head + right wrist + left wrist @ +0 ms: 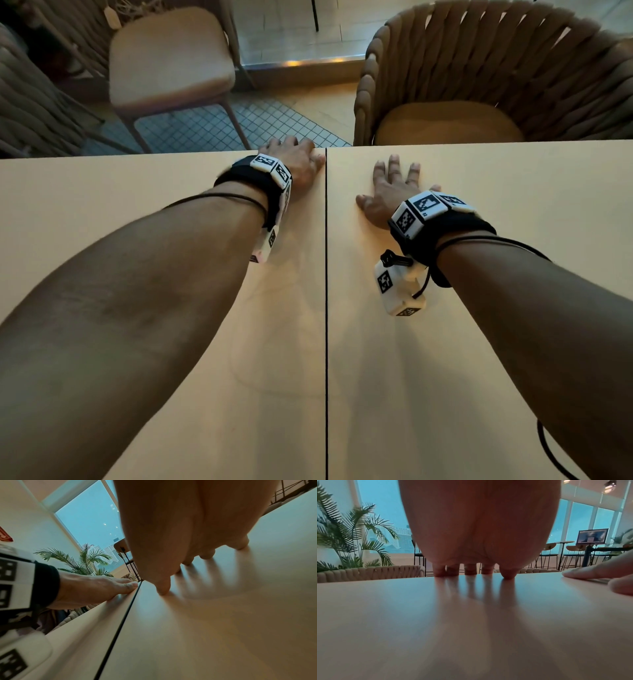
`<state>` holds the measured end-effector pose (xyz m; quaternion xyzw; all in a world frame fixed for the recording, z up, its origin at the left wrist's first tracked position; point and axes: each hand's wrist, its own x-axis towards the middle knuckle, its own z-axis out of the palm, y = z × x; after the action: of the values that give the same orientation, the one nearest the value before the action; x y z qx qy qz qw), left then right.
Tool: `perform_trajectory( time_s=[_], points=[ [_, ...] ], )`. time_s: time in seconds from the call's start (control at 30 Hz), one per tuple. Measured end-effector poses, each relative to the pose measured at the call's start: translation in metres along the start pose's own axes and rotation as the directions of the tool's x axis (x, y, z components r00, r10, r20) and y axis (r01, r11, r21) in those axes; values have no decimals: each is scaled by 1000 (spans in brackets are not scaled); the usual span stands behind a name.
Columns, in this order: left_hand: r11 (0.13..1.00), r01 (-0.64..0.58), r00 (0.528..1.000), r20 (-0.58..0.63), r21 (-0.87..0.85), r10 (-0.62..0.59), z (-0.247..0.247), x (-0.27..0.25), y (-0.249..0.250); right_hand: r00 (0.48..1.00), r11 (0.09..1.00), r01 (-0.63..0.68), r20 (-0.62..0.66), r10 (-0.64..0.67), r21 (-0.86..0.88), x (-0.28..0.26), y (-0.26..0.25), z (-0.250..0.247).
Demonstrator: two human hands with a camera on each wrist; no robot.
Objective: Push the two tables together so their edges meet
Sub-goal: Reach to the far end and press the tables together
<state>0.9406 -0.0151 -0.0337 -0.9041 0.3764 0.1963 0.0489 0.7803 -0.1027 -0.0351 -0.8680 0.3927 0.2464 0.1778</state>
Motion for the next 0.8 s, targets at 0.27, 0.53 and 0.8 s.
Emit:
perform_trajectory(
  time_s=[0.27, 0.53, 0.8],
  points=[
    [1000, 11, 999, 48, 18, -12, -6, 1, 3, 1000, 999, -13, 25, 14, -39, 8, -3, -5],
    [998, 62, 993, 98, -9, -61, -2, 15, 10, 994, 994, 94, -54, -97, -52, 28, -10, -40],
    [997, 66, 992, 109, -32, -62, 2, 18, 9, 999, 999, 10, -38, -9, 42, 38, -37, -56]
  ],
)
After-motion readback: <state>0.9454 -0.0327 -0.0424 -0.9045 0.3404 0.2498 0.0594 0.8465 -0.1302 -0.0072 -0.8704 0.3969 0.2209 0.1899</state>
